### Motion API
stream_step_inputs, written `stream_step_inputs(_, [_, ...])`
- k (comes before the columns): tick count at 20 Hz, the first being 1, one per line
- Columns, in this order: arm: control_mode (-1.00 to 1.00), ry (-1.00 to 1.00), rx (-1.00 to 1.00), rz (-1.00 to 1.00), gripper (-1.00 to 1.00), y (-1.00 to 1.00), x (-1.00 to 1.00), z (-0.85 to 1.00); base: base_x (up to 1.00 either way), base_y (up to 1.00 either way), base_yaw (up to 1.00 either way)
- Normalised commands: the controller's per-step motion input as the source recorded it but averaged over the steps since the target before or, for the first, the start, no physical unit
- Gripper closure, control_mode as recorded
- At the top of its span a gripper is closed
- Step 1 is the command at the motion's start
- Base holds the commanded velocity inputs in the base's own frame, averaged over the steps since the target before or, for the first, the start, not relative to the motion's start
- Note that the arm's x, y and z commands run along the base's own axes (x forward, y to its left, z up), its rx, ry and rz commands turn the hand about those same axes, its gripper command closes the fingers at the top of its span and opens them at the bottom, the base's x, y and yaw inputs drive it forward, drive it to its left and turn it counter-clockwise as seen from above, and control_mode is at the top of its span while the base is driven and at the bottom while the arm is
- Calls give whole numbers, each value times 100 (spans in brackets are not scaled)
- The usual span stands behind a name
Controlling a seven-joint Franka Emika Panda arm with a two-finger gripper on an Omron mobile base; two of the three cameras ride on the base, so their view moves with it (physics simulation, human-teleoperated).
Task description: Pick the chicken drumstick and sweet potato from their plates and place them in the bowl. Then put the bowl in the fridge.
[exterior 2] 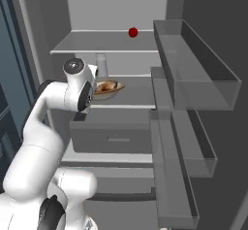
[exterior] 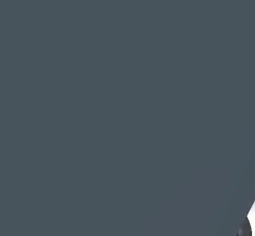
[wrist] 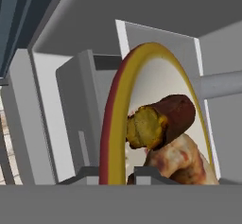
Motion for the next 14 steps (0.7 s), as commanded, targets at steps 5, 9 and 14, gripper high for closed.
stream_step_inputs(5, [-100, 0, 3, 0, 100, -7, 32, -26, 0, 0, 0])
stream_step_inputs(9, [-100, 0, 2, 0, 100, -6, 37, -24, 0, 0, 0])
stream_step_inputs(14, [-100, -2, 2, 0, 100, -7, 38, -21, 0, 0, 0])
